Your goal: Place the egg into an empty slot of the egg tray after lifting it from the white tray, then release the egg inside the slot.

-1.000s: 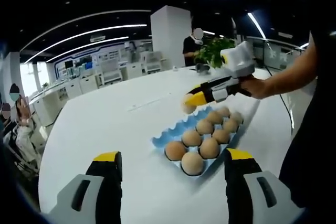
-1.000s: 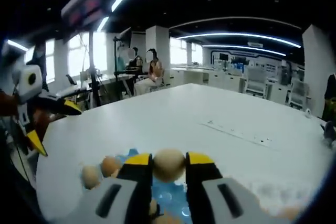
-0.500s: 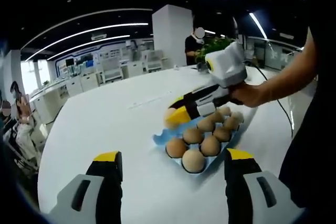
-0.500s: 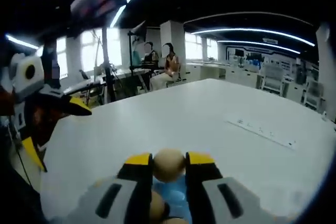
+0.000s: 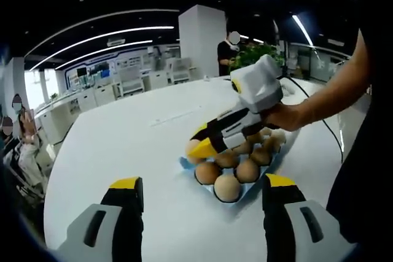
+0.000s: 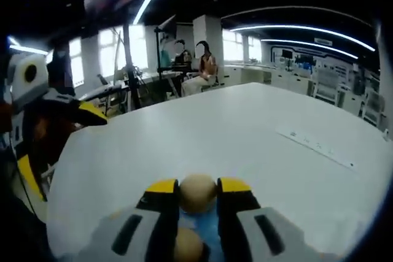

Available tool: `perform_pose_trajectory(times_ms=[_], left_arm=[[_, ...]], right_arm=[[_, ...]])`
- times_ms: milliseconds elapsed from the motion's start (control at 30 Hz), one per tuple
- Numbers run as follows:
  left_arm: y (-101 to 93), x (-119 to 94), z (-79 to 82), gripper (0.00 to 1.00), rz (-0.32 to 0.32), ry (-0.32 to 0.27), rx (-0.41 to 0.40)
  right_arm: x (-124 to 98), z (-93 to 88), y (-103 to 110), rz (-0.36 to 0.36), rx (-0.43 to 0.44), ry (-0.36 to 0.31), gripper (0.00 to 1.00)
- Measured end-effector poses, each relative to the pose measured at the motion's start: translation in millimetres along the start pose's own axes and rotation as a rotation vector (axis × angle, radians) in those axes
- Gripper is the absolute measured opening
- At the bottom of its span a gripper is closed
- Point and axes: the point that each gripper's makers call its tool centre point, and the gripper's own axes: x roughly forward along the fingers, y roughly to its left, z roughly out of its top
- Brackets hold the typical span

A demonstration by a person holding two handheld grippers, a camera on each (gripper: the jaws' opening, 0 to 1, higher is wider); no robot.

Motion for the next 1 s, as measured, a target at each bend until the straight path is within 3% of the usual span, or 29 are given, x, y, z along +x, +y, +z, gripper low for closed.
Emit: perform_pose_trajectory(times_ms=[300,500,1000], left_arm=[[1.0,-0.7,0.6,0.8,0.003,0.0,-0.003],[1.3,-0.6,1.5,0.8,0.002,-0.003,0.0],[0.3,1.7,3.3,0.8,-0.007,-0.003,0.006]], right_arm=[[6.7,-5.2,1.6,0.016,0.02,0.032,0.24],[10.7,-10.6,0.3,0.03,0.104,0.086,0.24],[12.7,-12.7,2.2,0.063,0.064,0.152,0.24]])
